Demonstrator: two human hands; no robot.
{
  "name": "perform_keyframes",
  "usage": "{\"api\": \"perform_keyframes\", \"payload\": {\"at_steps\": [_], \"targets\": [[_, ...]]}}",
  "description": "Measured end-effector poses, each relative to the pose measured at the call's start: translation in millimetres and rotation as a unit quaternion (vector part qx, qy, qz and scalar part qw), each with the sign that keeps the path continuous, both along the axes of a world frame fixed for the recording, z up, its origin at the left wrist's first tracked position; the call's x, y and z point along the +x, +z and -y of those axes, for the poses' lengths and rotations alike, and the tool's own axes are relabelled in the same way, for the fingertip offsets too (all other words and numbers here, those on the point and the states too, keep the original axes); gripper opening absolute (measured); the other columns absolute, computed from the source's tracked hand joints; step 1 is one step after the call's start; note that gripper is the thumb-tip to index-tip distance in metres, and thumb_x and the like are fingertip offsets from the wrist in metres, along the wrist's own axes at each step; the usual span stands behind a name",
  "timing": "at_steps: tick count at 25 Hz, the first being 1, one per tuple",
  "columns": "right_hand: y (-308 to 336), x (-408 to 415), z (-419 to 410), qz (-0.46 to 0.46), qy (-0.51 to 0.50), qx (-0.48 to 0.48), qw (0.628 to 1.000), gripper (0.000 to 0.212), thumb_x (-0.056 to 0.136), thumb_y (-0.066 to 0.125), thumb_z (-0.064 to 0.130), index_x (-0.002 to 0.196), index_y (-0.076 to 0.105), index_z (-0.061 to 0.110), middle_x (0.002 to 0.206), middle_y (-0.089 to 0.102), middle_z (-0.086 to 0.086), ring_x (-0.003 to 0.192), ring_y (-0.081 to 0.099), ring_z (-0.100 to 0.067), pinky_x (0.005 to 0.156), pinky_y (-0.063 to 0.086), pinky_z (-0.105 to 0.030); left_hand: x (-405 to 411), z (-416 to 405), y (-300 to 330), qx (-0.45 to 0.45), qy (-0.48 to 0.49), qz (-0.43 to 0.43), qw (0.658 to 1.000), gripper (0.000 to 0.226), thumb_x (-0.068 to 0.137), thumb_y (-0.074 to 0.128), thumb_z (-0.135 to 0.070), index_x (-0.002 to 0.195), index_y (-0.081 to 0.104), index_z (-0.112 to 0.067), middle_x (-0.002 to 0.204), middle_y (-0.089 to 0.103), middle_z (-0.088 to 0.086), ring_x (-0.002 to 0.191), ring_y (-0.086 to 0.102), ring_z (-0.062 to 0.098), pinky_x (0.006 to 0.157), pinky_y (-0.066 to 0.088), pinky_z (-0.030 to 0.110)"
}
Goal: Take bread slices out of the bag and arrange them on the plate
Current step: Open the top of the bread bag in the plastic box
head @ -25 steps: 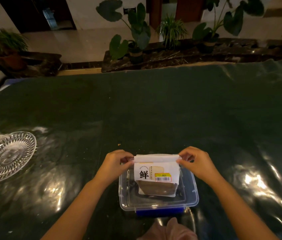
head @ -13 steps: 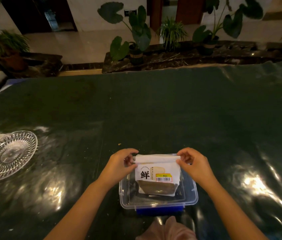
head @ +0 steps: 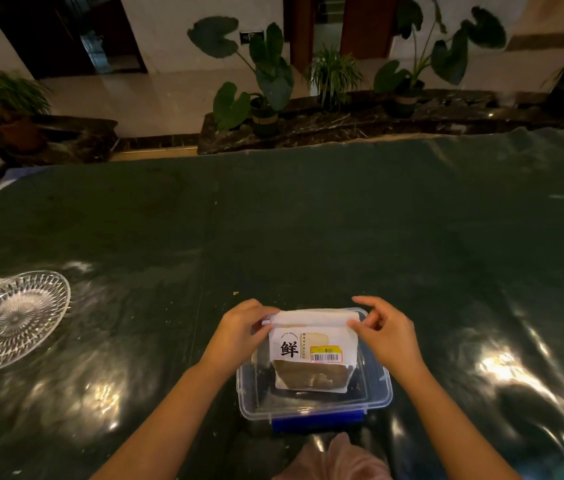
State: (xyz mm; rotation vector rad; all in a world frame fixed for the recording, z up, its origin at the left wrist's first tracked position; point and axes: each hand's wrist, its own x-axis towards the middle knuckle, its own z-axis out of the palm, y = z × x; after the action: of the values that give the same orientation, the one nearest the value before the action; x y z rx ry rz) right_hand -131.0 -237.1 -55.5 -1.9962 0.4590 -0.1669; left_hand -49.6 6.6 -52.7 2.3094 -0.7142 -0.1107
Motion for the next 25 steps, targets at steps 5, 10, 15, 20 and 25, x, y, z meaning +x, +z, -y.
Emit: {"api": "perform_keyframes", "payload": {"at_steps": [5,10,15,20,25], "targets": [[3,2,6,-0.017,0.040,0.037,0.998,0.045,0.077,0.069,0.011,0.118,0.058,0.024,0.068,0.060,0.004,0.068,0.062,-0.008,0.063,0.051,-0.014,0,5,4,0.020,-0.007,0.000,1.000,0.031,0.083,0.063,-0.018,0.114,0.061,-0.019,0.098,0.062,-0.005,0.084,0.055,0.003,0.074,0.046,0.014],[5,-6,9,0.019,0.105,-0.021,0.994,0.055,0.073,0.072,0.003,0.119,0.055,0.029,0.083,0.059,0.005,0.075,0.059,-0.008,0.063,0.049,-0.011,6,0,10,0.043,-0.033,0.034,0.998,0.024,0.082,0.064,-0.019,0.106,0.061,-0.019,0.099,0.061,-0.003,0.085,0.055,0.006,0.076,0.049,0.019],[5,0,4,0.045,0.072,-0.027,0.996,0.026,0.077,0.069,0.009,0.095,0.065,0.027,0.089,0.061,0.011,0.080,0.059,-0.002,0.063,0.047,-0.006,14,3,11,-0.038,0.024,0.009,0.999,0.009,0.081,0.065,-0.017,0.089,0.070,-0.015,0.095,0.054,-0.011,0.085,0.056,0.003,0.074,0.048,0.012],[11,21,6,0.016,0.067,-0.007,0.998,0.006,0.082,0.064,0.017,0.084,0.062,0.022,0.087,0.057,0.007,0.081,0.057,-0.008,0.064,0.043,-0.011,23,12,14,-0.050,0.045,-0.133,0.989,0.018,0.079,0.067,-0.019,0.090,0.057,-0.029,0.090,0.060,-0.012,0.086,0.059,0.007,0.068,0.048,0.014],[7,32,7,-0.030,0.064,0.031,0.997,0.007,0.084,0.061,0.020,0.089,0.061,0.015,0.090,0.060,0.001,0.082,0.058,-0.009,0.063,0.044,-0.014,21,19,14,0.070,-0.034,0.051,0.996,0.038,0.079,0.068,-0.024,0.113,0.052,-0.025,0.111,0.057,-0.008,0.100,0.054,0.007,0.079,0.046,0.017]]}}
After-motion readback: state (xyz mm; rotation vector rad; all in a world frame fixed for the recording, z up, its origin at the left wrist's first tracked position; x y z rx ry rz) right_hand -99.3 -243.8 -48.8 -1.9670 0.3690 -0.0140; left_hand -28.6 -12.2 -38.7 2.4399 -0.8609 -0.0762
